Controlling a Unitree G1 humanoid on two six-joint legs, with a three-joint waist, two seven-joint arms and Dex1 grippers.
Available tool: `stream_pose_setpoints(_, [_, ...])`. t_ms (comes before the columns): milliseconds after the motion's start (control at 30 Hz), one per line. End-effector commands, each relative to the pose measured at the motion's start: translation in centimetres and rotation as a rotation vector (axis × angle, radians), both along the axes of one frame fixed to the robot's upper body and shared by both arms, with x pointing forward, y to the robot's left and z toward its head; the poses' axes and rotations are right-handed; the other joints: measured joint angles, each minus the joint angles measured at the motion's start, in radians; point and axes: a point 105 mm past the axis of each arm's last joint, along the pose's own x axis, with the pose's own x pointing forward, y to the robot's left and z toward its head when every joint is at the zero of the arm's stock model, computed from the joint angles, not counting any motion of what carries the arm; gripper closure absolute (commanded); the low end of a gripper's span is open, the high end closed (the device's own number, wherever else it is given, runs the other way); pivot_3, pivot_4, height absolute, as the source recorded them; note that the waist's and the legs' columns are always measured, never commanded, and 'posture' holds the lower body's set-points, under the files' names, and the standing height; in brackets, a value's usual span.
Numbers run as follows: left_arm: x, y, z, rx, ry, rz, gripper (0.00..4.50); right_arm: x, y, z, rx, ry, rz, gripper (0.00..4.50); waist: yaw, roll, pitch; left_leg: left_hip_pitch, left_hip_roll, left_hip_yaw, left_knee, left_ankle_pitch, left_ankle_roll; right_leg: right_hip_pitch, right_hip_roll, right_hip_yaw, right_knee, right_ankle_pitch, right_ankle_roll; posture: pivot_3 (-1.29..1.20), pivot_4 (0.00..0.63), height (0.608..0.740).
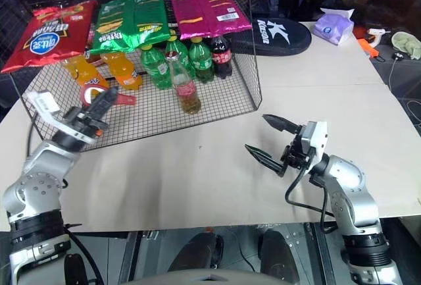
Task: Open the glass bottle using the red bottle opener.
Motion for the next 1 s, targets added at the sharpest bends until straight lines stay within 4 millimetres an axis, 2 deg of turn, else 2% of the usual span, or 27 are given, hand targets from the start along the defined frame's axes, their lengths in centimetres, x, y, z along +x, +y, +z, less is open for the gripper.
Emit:
stream_pose_setpoints(33, [-1.6,-5.1,0.9,-0.022,-0.008,-0.255,4.46,0.5,2.3,0.7,-0.025,0.075,-0.017,0.0,0.0,0.0,0.0,0.0,0.0,0.0,0.0,0.0,0.0,0.0,0.0,0.0,0.0,0.0,0.0,0.0,0.15,0.74])
stream_pose_setpoints(200, [-2.6,-9.1,0.2,-0.032,0.051,-0.482,4.46,-0.6,4.8,0.7,-0.042,0.238,0.137,0.0,-0.001,0.0,0.0,0.0,0.0,0.0,0.0,0.0,0.0,0.0,0.001,0.0,0.0,0.0,0.0,0.0,0.15,0.74])
stream_pose_setpoints(333, [-3.9,-11.3,-0.8,0.002,0.107,-0.669,4.46,-1.5,5.9,0.4,-0.092,0.382,0.243,0.0,-0.001,0.0,0.0,0.0,0.0,0.0,0.0,0.0,0.0,0.0,0.003,0.0,0.0,0.0,0.0,0.0,0.15,0.74])
stream_pose_setpoints(533, [-4.3,-12.9,-1.8,0.053,0.135,-0.793,4.46,-1.7,6.7,0.0,-0.156,0.507,0.29,0.0,-0.001,0.0,0.0,0.0,0.0,0.0,0.0,0.0,0.0,0.0,0.003,0.0,-0.001,0.0,0.0,0.0,0.15,0.74])
stream_pose_setpoints(700, [-4.2,-13.7,-2.6,0.079,0.14,-0.813,4.46,-2.5,7.2,0.4,-0.142,0.572,0.352,0.0,-0.001,0.0,0.0,0.0,0.0,0.0,0.0,0.0,0.0,0.0,0.003,0.0,-0.001,0.0,0.0,0.0,0.15,0.74])
stream_pose_setpoints(800, [-4.4,-13.8,-3.2,0.083,0.145,-0.813,4.5,-2.8,7.4,0.8,-0.114,0.594,0.372,1.42,-0.001,0.0,0.0,-0.001,0.0,0.0,-0.001,0.0,0.0,-0.001,0.003,0.0,-0.001,0.0,0.0,0.0,0.15,0.74])
stream_pose_setpoints(900, [-4.1,-13.8,-3.2,0.071,0.141,-0.8,4.5,-3.2,7.5,0.6,-0.13,0.606,0.382,2.58,-0.001,0.0,0.0,-0.001,0.0,0.0,-0.001,0.0,0.0,-0.001,0.003,0.0,-0.001,0.0,0.0,0.0,0.15,0.74])
stream_pose_setpoints(1000, [-4.1,-13.8,-3.4,0.083,0.138,-0.801,4.5,-3.2,7.6,0.6,-0.119,0.612,0.379,4.07,-0.001,0.0,0.0,-0.001,0.0,0.0,-0.001,0.0,0.0,-0.001,0.003,0.0,-0.001,0.0,0.0,0.0,0.15,0.74])
